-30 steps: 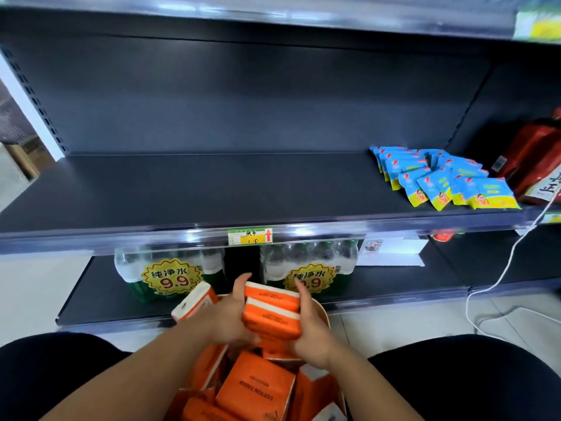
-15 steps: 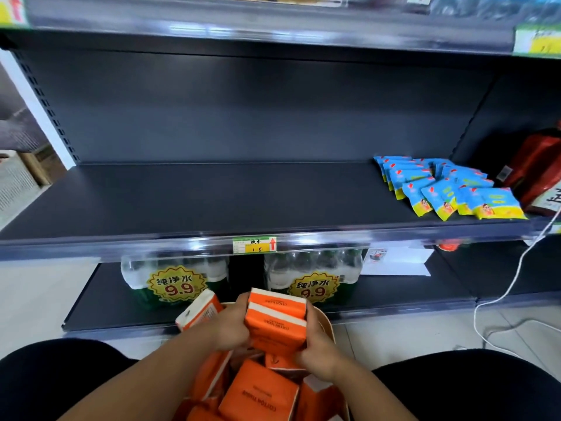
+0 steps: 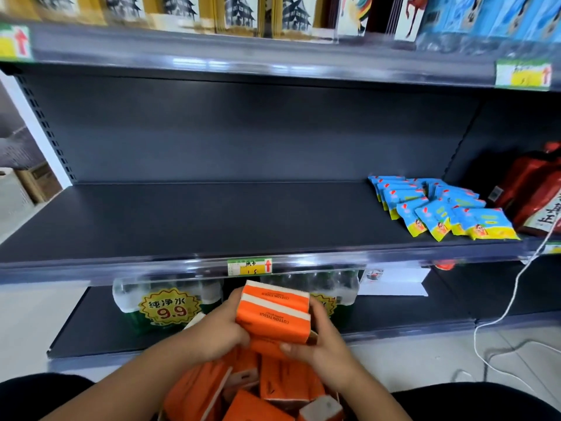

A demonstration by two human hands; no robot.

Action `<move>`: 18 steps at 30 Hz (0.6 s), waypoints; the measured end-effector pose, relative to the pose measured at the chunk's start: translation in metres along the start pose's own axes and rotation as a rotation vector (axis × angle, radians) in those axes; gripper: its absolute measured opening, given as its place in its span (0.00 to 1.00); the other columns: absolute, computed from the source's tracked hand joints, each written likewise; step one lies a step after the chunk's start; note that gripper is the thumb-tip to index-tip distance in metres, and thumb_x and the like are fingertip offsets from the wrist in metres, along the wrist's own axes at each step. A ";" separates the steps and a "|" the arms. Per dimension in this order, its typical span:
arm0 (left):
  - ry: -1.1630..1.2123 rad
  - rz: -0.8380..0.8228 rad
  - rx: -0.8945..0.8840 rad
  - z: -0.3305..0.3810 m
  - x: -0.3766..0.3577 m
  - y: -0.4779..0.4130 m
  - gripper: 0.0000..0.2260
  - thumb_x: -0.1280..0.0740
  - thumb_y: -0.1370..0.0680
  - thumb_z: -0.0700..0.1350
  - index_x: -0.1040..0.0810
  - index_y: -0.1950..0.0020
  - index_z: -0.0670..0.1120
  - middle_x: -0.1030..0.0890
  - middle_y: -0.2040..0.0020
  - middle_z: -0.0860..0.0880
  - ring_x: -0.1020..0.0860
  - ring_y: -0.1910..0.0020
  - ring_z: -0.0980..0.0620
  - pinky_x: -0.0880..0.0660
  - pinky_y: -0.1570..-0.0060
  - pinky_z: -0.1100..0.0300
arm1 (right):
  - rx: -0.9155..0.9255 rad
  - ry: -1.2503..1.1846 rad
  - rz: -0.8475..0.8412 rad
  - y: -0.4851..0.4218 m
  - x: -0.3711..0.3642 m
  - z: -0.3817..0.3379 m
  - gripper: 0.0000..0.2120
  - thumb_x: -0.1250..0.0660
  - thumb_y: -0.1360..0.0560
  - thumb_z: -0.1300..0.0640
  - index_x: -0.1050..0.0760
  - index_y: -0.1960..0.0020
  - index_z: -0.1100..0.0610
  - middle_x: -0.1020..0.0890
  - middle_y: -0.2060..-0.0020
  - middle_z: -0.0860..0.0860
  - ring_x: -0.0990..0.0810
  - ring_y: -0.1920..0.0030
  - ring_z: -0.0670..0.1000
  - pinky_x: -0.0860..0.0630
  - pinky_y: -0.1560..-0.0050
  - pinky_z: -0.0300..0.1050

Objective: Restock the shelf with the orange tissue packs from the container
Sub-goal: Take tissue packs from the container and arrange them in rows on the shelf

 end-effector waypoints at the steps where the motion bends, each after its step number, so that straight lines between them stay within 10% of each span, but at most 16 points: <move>1: 0.026 0.030 -0.040 0.010 0.006 0.002 0.41 0.32 0.39 0.39 0.40 0.29 0.58 0.25 0.38 0.55 0.27 0.39 0.58 0.26 0.40 0.56 | 0.034 -0.010 0.013 0.000 0.006 -0.013 0.41 0.21 0.35 0.58 0.38 0.30 0.38 0.21 0.39 0.42 0.23 0.38 0.43 0.26 0.35 0.49; 10: 0.003 0.099 -0.203 0.097 0.040 -0.046 0.42 0.21 0.42 0.58 0.38 0.33 0.57 0.22 0.41 0.57 0.23 0.41 0.60 0.26 0.40 0.60 | 0.190 0.013 0.062 -0.035 0.090 -0.103 0.37 0.24 0.32 0.68 0.37 0.31 0.45 0.22 0.39 0.50 0.21 0.41 0.45 0.22 0.45 0.42; 15: -0.036 0.177 -0.203 0.135 0.025 -0.125 0.38 0.21 0.33 0.44 0.39 0.30 0.51 0.24 0.40 0.54 0.26 0.39 0.55 0.30 0.38 0.59 | 0.188 0.160 0.233 -0.082 0.155 -0.107 0.39 0.22 0.38 0.56 0.34 0.33 0.35 0.24 0.36 0.47 0.25 0.35 0.48 0.27 0.34 0.54; 18: -0.068 0.187 -0.168 0.140 0.008 -0.176 0.39 0.21 0.33 0.42 0.39 0.29 0.45 0.25 0.40 0.52 0.26 0.39 0.53 0.31 0.40 0.61 | 0.151 0.208 0.308 -0.106 0.184 -0.097 0.38 0.27 0.33 0.69 0.35 0.33 0.40 0.21 0.42 0.46 0.23 0.40 0.48 0.26 0.35 0.53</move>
Point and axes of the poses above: each hand's wrist, its own y-axis away from the middle knuckle, its own x-axis out of the back of the hand, z = x × y, the point moved 6 cm from there along -y, towards the middle knuckle
